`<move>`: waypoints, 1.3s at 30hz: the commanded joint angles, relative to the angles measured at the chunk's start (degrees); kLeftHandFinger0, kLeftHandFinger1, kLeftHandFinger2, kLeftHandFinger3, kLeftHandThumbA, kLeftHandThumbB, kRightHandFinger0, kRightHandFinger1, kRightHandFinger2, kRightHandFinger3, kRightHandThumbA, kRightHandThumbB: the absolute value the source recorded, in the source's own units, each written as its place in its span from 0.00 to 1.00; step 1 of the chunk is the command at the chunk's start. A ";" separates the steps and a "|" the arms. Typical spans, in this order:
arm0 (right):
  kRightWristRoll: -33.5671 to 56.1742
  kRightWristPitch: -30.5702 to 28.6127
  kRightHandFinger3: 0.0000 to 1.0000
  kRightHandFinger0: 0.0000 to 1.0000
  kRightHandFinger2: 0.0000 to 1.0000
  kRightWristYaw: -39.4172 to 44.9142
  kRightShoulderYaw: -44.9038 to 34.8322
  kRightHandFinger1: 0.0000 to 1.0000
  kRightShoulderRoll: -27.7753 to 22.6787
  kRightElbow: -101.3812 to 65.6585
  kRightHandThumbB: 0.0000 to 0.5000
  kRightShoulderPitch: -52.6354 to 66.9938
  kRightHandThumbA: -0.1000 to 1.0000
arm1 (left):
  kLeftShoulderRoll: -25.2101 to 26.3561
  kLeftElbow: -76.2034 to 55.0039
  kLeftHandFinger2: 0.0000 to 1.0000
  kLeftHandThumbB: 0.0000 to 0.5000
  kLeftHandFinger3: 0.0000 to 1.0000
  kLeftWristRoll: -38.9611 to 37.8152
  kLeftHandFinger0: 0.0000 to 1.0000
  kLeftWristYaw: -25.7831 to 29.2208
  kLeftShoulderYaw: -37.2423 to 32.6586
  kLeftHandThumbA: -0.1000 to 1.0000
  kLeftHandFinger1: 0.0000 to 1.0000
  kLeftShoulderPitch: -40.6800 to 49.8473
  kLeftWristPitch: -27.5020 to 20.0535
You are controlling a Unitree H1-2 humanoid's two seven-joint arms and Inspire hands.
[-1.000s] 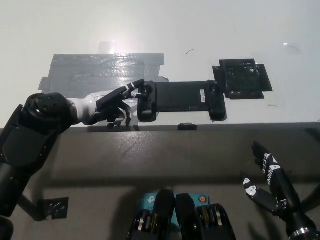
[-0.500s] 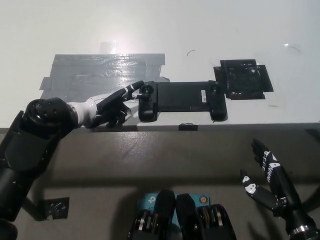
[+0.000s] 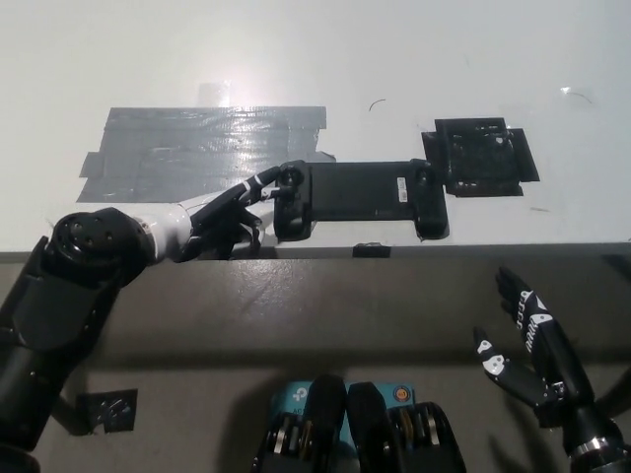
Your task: A controller is being placed at the center of the desk near the left hand and the robot uses its left hand's index finger to press a button at the left area of the controller
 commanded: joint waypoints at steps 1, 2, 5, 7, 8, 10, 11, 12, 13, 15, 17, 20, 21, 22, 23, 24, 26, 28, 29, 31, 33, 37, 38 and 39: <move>0.75 -1.04 1.00 1.00 1.00 -0.01 -0.63 1.00 -0.18 -1.28 0.43 -1.27 0.54 | -0.98 4.64 0.20 0.96 1.00 2.66 0.00 -1.05 -2.19 1.00 0.00 4.11 0.85; 0.69 -0.89 1.00 1.00 1.00 -0.05 -0.64 1.00 -0.19 -1.32 0.43 -1.26 0.54 | -1.16 5.12 0.19 0.97 1.00 2.46 0.00 -1.24 -2.12 1.00 0.00 4.29 0.39; 0.91 -1.10 1.00 1.00 1.00 -0.03 -0.73 1.00 -0.13 -1.13 0.44 -1.27 0.54 | -1.40 5.56 0.18 1.00 1.00 2.68 0.00 -1.23 -2.31 1.00 0.00 4.24 0.86; 0.87 -0.95 1.00 1.00 1.00 -0.02 -0.75 1.00 -0.17 -1.36 0.43 -1.14 0.54 | -1.42 5.00 0.20 1.00 1.00 2.56 0.00 -1.30 -2.34 1.00 0.00 4.22 2.01; 0.65 -1.02 1.00 1.00 1.00 -0.08 -0.70 1.00 -0.23 -1.38 0.43 -1.11 0.54 | -1.32 4.67 0.21 1.00 1.00 2.41 0.00 -1.47 -2.29 1.00 0.00 4.14 2.24; 0.54 -1.00 1.00 1.00 1.00 -0.08 -0.62 1.00 -0.20 -1.41 0.44 -1.02 0.54 | -0.72 1.96 0.19 0.99 1.00 1.11 0.04 -2.03 -1.33 1.00 0.00 4.05 2.89; 0.52 -1.00 1.00 1.00 1.00 -0.09 -0.61 1.00 -0.20 -1.43 0.44 -1.00 0.54 | -0.41 -0.28 0.16 0.98 1.00 0.28 0.06 -2.06 -0.60 1.00 0.00 3.96 3.98; 0.58 -0.88 1.00 1.00 1.00 -0.07 -0.62 1.00 -0.17 -1.51 0.44 -0.97 0.54 | 0.05 -3.07 0.16 0.96 1.00 -0.54 0.09 -2.28 0.08 1.00 0.00 3.77 4.92; 0.63 -0.86 1.00 1.00 1.00 -0.11 -0.68 1.00 -0.17 -1.47 0.43 -0.94 0.54 | 0.08 -3.70 0.16 0.96 1.00 -0.64 0.11 -2.42 0.26 1.00 0.00 3.59 5.12; 0.71 -1.14 1.00 1.00 1.00 0.00 -0.66 1.00 -0.22 -1.30 0.43 -0.80 0.54 | 0.65 -9.91 0.16 0.93 1.00 -3.11 0.11 -3.06 2.40 1.00 0.00 3.16 7.72; 0.68 -1.01 1.00 1.00 1.00 -0.04 -0.67 1.00 -0.20 -1.37 0.42 -0.80 0.54 | 1.07 -15.28 0.20 0.91 1.00 -5.56 0.01 -3.69 4.49 1.00 0.00 2.43 9.56; 0.68 -0.86 1.00 1.00 1.00 -0.07 -0.69 1.00 -0.18 -1.55 0.41 -0.54 0.53 | 1.57 -20.74 0.22 0.90 1.00 -9.52 0.00 -3.41 6.50 1.00 0.00 1.62 11.24; 0.61 -1.01 1.00 1.00 1.00 -0.14 -0.68 1.00 -0.14 -1.50 0.41 -0.46 0.53 | 2.22 -23.44 0.23 0.91 1.00 -11.40 0.00 -3.64 7.59 1.00 0.02 1.15 11.24; 0.60 -1.07 1.00 1.00 1.00 -0.17 -0.67 1.00 -0.09 -1.46 0.41 -0.39 0.53 | 2.65 -24.92 0.24 0.91 1.00 -12.31 0.01 -3.36 7.86 1.00 0.04 1.10 11.24; 0.44 -1.30 1.00 1.00 1.00 -0.28 -0.66 1.00 -0.05 -1.24 0.41 -0.40 0.53 | 3.09 -26.61 0.27 0.90 1.00 -13.44 0.02 -3.06 8.42 1.00 0.06 1.24 11.24; 0.41 -1.27 1.00 1.00 1.00 -0.31 -0.67 1.00 -0.05 -1.25 0.42 -0.33 0.53 | 3.70 -28.64 0.32 0.90 1.00 -14.78 0.07 -2.32 8.78 1.00 0.13 1.48 11.24; 0.60 -1.19 1.00 1.00 1.00 -0.16 -0.67 1.00 -0.11 -1.28 0.41 -0.22 0.53 | 5.15 -32.12 0.31 0.91 1.00 -17.46 0.06 -0.96 8.73 1.00 0.13 2.23 11.24; 0.68 -0.98 1.00 1.00 1.00 -0.14 -0.71 1.00 -0.10 -1.39 0.41 -0.19 0.53 | 6.15 -35.57 0.31 0.86 1.00 -20.75 0.06 -0.05 9.35 1.00 0.13 3.89 11.24; 0.70 -0.89 1.00 1.00 1.00 -0.14 -0.74 1.00 -0.13 -1.46 0.41 -0.22 0.53 | 6.42 -36.26 0.32 0.86 1.00 -21.76 0.07 0.43 9.28 1.00 0.13 4.30 11.24; 0.46 -1.21 1.00 1.00 1.00 -0.25 -0.76 1.00 -0.22 -1.20 0.40 -0.41 0.53 | 7.94 -39.29 0.36 0.86 1.00 -26.70 0.13 3.17 8.54 1.00 0.19 6.98 11.24; 0.42 -1.33 1.00 1.00 1.00 -0.19 -0.70 1.00 -0.25 -1.16 0.41 -0.43 0.53 | 8.71 -42.16 0.38 0.86 1.00 -29.64 0.12 4.68 8.09 1.00 0.20 10.67 11.24; 0.80 -1.28 1.00 1.00 1.00 0.01 -0.64 1.00 -0.09 -1.09 0.39 -0.41 0.52 | 6.22 -46.63 0.37 0.89 1.00 -24.83 0.14 4.25 10.35 1.00 0.19 19.48 11.24; 0.84 -1.25 1.00 1.00 1.00 0.02 -0.60 1.00 0.00 -1.00 0.40 -0.33 0.52 | 4.49 -48.78 0.36 0.88 1.00 -21.61 0.14 6.04 11.58 1.00 0.19 22.64 11.24; 0.78 -1.26 1.00 1.00 1.00 0.01 -0.56 1.00 0.01 -1.08 0.40 -0.20 0.52 | 2.69 -50.22 0.31 0.83 1.00 -17.78 0.11 8.46 11.90 1.00 0.16 26.51 7.73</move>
